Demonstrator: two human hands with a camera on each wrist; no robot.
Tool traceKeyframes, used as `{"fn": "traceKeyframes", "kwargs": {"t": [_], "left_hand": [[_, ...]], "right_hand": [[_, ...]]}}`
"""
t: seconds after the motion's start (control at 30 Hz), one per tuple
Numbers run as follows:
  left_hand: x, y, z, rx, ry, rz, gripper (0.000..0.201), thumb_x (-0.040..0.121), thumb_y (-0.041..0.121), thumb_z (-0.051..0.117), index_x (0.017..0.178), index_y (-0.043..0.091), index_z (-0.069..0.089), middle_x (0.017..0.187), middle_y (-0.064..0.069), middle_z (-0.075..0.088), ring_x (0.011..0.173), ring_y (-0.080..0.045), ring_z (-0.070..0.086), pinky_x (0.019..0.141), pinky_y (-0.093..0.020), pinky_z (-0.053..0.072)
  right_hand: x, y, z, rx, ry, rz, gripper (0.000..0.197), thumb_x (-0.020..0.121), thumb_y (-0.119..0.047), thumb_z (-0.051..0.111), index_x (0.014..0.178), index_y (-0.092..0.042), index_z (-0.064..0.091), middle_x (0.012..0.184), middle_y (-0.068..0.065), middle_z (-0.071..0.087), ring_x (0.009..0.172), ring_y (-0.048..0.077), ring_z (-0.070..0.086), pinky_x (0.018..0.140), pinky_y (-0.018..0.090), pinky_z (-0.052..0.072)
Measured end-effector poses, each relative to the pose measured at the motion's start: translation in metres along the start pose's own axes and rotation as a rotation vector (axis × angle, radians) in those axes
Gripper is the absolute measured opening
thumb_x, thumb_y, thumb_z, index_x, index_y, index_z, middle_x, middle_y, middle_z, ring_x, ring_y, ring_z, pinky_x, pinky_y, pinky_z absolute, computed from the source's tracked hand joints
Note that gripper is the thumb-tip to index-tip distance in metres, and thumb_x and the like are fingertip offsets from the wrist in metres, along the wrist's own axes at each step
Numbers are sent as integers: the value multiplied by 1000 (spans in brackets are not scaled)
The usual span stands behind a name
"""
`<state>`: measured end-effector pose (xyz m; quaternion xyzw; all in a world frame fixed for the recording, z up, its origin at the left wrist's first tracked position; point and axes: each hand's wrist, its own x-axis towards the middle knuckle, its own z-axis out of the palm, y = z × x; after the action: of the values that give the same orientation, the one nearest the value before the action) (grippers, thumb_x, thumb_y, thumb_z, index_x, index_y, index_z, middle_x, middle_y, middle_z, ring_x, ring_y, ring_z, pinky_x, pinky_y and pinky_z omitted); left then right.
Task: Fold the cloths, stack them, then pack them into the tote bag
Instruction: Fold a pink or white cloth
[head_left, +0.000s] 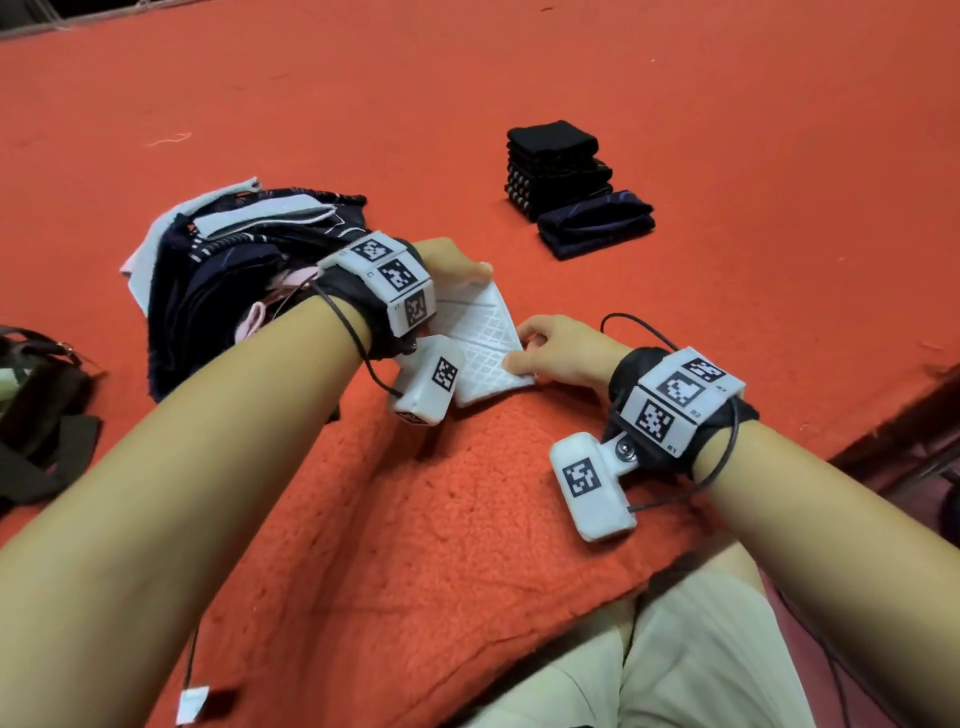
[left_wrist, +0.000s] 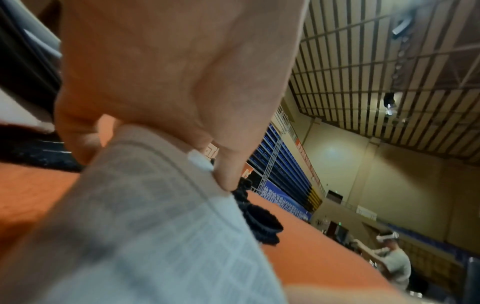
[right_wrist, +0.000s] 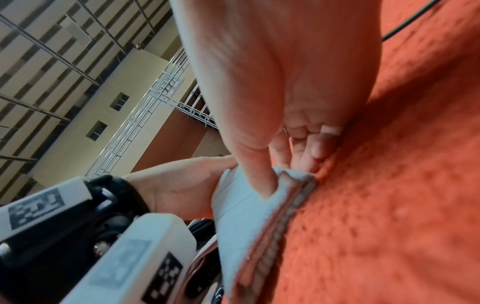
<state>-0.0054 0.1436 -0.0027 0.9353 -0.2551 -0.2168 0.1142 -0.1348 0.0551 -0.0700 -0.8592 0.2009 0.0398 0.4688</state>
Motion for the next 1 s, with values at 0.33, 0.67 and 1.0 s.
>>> {"fn": "traceKeyframes", "kwargs": {"t": [0.33,0.67,1.0], "left_hand": [[-6,-13,-37,-701,47,-43,20,89,40,57,88,20,54,84,2,57,76,-14,52,70,-28,39],[12,15,4,-959,-215,82,16,98,22,46,89,16,58,85,1,58,70,-9,60,60,-16,56],[71,69,1,-1236,12,5,11,96,15,52,89,10,59,77,0,65,55,-6,64,49,-19,54]], "right_hand": [[7,-12,-19,630,203,-40,18,84,-4,50,73,-17,55,69,0,55,57,9,54,47,17,40],[43,17,-78,721,570,-28,26,86,-5,50,63,-15,49,63,3,47,57,16,46,55,25,36],[95,19,-151,474,653,-13,44,81,-9,55,124,-12,51,106,1,50,94,15,53,82,29,45]]}}
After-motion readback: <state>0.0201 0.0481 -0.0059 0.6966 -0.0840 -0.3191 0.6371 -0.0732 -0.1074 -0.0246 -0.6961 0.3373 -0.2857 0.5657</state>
